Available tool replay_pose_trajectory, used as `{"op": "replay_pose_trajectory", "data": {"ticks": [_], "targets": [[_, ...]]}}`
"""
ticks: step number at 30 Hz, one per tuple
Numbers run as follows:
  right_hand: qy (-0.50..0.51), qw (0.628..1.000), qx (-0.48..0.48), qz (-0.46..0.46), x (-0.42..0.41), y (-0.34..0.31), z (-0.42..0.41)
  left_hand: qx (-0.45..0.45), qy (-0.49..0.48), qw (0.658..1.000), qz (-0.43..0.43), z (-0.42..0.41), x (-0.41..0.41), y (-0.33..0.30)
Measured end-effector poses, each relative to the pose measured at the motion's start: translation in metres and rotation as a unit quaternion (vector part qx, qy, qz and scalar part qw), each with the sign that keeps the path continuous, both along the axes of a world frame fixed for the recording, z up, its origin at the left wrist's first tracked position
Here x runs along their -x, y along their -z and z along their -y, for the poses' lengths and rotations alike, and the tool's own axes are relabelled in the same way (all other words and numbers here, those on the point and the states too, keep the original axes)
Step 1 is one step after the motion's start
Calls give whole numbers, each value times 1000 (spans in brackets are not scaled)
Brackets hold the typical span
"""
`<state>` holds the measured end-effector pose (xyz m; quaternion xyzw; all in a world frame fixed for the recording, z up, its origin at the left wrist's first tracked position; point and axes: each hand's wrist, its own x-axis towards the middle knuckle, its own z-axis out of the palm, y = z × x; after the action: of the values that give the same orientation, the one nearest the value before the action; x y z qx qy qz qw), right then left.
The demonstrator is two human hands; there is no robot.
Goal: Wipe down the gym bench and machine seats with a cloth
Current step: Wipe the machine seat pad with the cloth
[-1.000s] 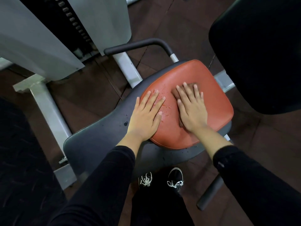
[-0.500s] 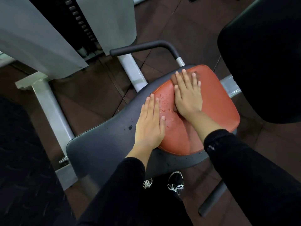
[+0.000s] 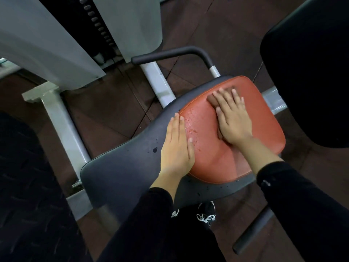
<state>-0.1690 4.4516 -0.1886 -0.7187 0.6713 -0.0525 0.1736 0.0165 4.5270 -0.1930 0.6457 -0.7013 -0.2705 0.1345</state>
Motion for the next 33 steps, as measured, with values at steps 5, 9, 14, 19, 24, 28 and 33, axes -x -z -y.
{"op": "replay_pose_trajectory", "data": {"ticks": [5, 9, 14, 19, 24, 28, 33], "targets": [[-10, 1000, -4, 3, -57, -3, 16, 4, 4, 1000, -8, 1, -1, 2], [-116, 993, 0, 14, -61, -11, -30, -4, -2, 999, -39, 2, -1, 1], [-131, 991, -3, 7, -6, -8, -32, 7, 0, 1000, -24, 1, -1, -2], [-16, 1000, 14, 2, -20, -1, 18, 17, 6, 1000, -16, 1, -2, 0], [-75, 997, 23, 24, -58, -5, 1, 13, 11, 999, -43, 1, -3, 3], [-148, 989, 10, 15, -30, -8, -38, 10, 12, 999, -44, 1, -3, 3], [-121, 993, -2, -1, 23, -4, -22, 5, 8, 999, -33, 0, -2, 2]]}}
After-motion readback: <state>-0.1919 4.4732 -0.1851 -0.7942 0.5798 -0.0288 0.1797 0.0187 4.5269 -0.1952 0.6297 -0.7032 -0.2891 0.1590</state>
